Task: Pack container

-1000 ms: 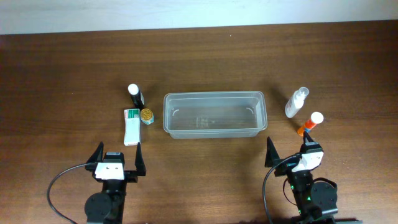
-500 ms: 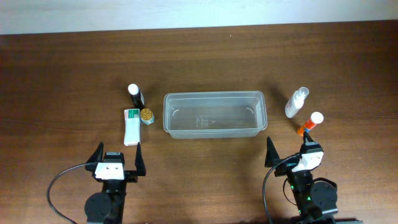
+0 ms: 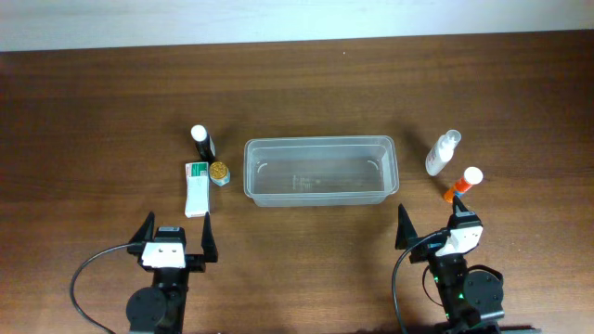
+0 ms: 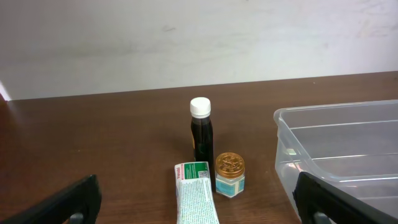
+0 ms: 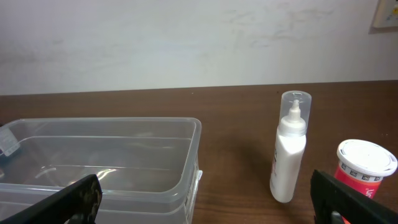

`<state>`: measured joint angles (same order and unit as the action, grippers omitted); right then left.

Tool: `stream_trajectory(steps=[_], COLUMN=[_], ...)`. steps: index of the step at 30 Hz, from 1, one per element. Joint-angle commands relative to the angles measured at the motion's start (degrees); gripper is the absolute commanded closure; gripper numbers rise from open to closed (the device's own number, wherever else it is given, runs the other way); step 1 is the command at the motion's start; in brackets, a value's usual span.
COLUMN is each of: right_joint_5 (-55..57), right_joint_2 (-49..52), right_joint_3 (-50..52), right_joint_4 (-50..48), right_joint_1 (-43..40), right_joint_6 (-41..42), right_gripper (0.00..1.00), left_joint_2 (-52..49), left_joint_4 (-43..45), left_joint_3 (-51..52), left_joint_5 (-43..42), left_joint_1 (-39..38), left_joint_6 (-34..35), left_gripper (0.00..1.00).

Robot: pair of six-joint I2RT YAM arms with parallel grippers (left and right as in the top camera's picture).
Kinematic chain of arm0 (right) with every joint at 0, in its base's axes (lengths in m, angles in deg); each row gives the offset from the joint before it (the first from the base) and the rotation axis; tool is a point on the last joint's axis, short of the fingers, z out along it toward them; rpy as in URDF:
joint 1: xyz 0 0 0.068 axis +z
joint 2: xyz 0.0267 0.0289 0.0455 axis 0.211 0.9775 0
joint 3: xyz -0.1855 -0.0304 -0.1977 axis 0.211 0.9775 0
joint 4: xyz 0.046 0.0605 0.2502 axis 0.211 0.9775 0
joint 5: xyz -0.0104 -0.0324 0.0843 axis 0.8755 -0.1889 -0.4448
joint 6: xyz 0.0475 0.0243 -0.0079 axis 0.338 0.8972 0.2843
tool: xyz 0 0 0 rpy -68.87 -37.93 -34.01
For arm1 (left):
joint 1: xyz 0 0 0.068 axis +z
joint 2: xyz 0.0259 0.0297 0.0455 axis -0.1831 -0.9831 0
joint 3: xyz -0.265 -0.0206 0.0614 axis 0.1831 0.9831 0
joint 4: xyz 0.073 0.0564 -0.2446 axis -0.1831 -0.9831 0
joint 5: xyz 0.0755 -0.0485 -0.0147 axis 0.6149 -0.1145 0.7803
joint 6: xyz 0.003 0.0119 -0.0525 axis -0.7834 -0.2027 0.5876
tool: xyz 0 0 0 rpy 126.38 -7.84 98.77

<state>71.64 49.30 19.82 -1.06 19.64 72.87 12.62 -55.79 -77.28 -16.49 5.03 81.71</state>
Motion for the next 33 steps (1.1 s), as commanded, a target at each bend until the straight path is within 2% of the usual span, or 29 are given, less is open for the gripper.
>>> stream_trajectory(steps=[1, 33], right_joint_5=[-0.11, -0.11], right_joint_2=[-0.44, -0.44], right_joint_3=[0.26, 0.26], right_joint_4=[0.31, 0.31], right_joint_1=[-0.46, -0.46], right_joint_6=[-0.46, -0.46], right_gripper=[0.02, 0.02], left_joint_2=[0.59, 0.59], left_joint_4=[0.28, 0.33], left_joint_3=[0.55, 0.55], left_joint_5=[-0.74, -0.74], left_joint_1=[-0.24, -1.73], left_joint_6=[-0.9, -0.92], left_gripper=[0.01, 0.01])
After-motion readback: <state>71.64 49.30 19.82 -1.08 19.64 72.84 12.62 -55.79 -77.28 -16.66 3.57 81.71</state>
